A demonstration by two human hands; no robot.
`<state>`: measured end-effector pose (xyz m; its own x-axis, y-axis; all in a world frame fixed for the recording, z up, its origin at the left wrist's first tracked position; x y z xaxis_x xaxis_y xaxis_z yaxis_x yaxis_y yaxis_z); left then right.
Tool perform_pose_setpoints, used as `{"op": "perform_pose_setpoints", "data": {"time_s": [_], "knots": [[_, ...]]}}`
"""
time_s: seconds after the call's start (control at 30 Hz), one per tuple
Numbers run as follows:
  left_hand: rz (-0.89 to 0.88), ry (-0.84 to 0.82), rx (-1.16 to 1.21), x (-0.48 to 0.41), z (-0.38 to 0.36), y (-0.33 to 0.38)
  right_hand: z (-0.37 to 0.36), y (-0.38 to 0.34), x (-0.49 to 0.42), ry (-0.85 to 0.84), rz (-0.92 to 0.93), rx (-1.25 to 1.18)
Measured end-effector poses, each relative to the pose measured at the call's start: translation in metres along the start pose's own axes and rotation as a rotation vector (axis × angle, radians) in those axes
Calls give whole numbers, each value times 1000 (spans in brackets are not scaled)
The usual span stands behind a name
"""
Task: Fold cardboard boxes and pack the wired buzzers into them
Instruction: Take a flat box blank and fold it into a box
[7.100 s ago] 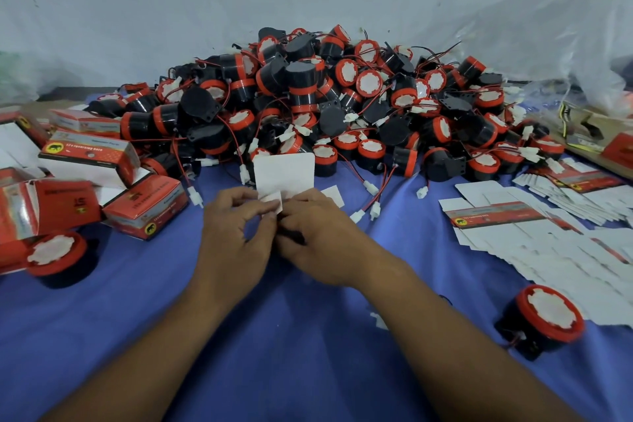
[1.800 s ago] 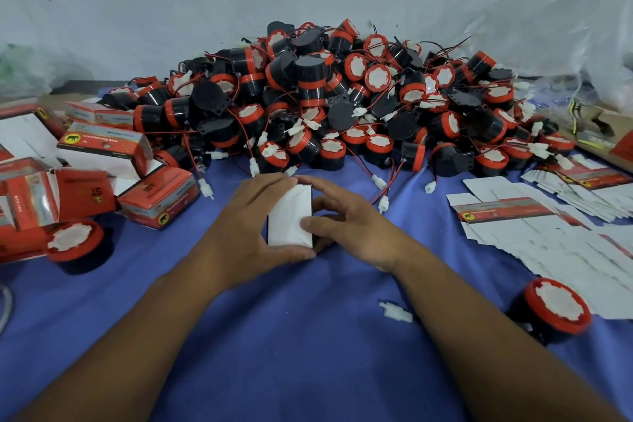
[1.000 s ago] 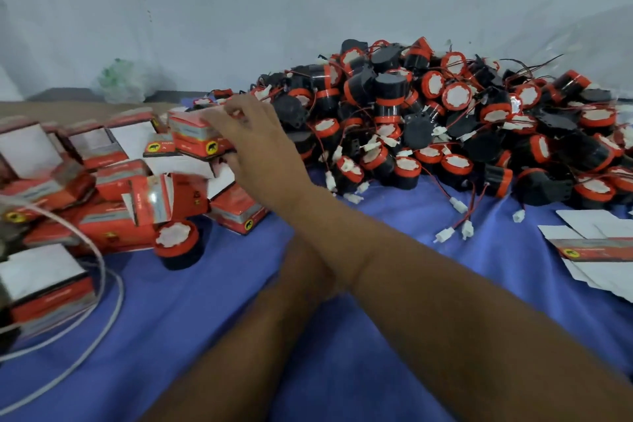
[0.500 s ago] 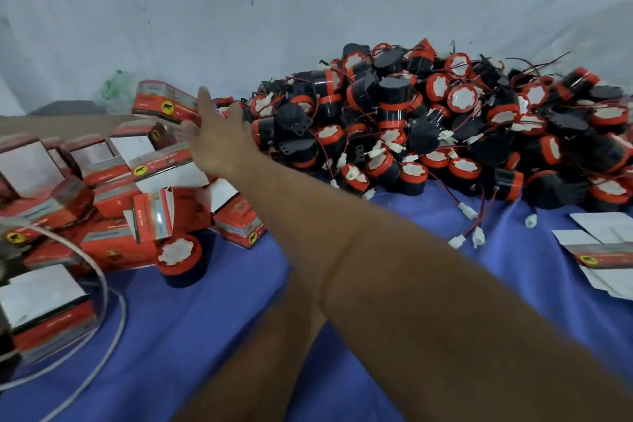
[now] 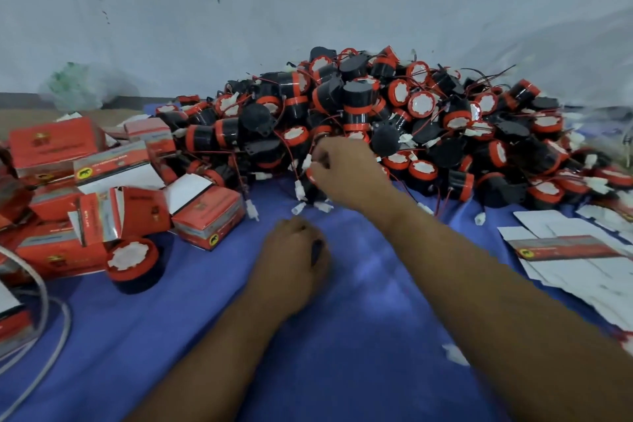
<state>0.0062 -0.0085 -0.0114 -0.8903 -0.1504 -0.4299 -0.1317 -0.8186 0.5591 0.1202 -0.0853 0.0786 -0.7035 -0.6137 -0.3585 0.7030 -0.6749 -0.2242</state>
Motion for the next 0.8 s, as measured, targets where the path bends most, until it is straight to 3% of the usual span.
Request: {"op": "perform_pose_setpoints", "data": {"time_s": [0.1,0.17,0.27,0.33,0.47,0.67,0.8], "knots": [[25,-52,-27,1,-2,0,40,98,50,-77,-316,408],[27,-53,-28,2,-2,0,62,153,85,-266,-537,572],[35,-54,-6,2,-2,1,72,203,124,-678,-682,616],[41,-59,4,3,-2,2,72,212,134,-728,-676,633],[58,-72,21,4,-1,1,66,202,128,-614,-627,668],[41,-65,6,5,-1,-1,84,182,132,-57,-689,671],[63,-59,26,3,-4,-3,109,131,115,249,-469,661]]}}
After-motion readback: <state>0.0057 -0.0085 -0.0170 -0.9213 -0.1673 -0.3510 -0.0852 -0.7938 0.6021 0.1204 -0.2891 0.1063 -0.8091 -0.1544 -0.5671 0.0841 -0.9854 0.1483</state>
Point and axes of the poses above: each hand's wrist, its own x-axis away from the middle knuckle, its own z-axis out of the back of the hand, y = z × x, the point moved 2 cm from there along -x, towards the middle knuckle, and after that the axes turned 7 degrees about x, right-handed, at the moved point
